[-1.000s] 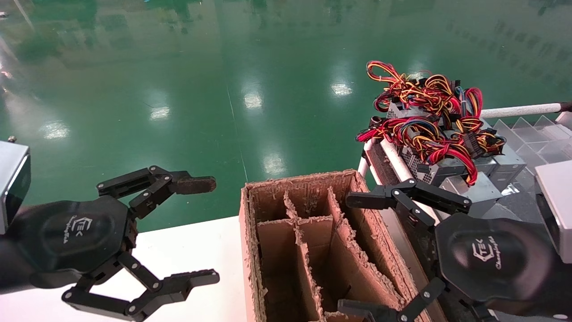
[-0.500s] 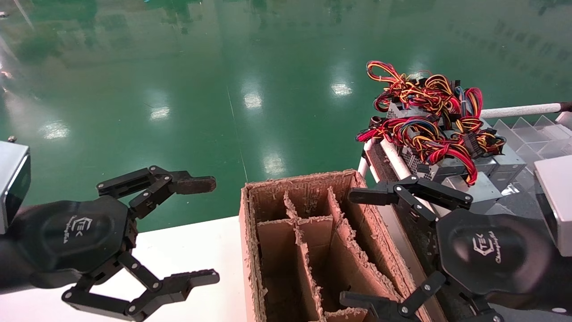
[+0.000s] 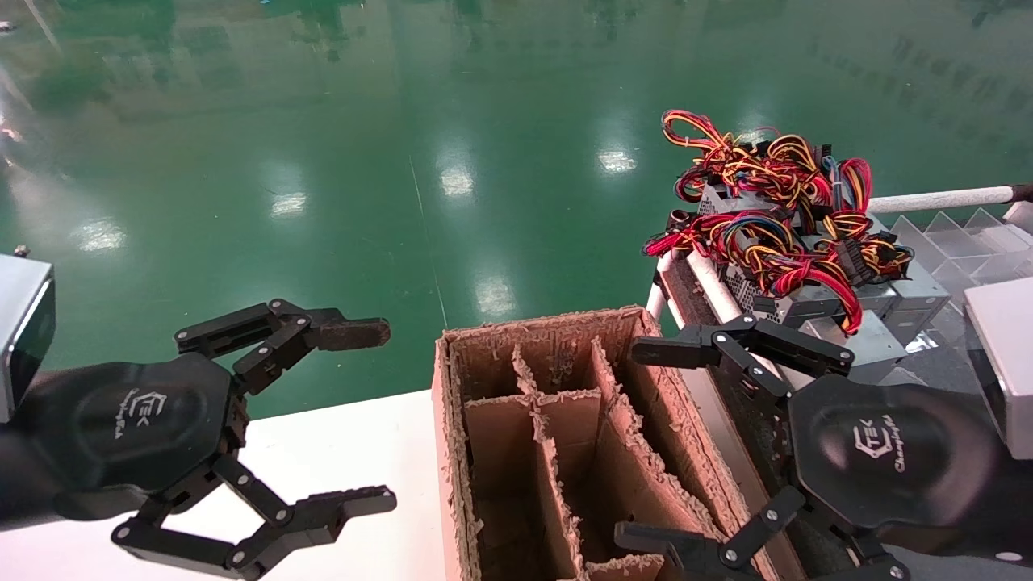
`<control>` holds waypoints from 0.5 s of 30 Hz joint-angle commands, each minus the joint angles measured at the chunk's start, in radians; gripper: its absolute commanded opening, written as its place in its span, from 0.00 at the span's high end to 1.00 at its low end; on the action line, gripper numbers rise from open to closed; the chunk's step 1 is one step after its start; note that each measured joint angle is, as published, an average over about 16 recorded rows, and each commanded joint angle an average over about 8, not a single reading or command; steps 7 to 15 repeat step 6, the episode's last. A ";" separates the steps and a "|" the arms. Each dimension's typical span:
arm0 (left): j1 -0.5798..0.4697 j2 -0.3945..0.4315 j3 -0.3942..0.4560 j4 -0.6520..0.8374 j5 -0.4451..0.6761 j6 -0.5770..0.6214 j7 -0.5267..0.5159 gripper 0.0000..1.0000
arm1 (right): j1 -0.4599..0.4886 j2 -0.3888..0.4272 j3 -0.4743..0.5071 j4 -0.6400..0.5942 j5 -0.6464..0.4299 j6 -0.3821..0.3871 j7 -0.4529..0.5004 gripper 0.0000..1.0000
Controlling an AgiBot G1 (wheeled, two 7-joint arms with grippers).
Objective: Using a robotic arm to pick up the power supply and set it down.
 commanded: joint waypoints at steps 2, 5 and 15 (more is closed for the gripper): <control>0.000 0.000 0.000 0.000 0.000 0.000 0.000 0.00 | 0.000 0.000 0.000 -0.001 0.000 0.000 0.000 0.00; 0.000 0.000 0.000 0.000 0.000 0.000 0.000 0.00 | 0.000 0.000 0.000 -0.001 0.000 0.000 0.000 0.00; 0.000 0.000 0.000 0.000 0.000 0.000 0.000 0.00 | 0.000 0.000 0.000 -0.001 0.000 0.000 0.000 0.00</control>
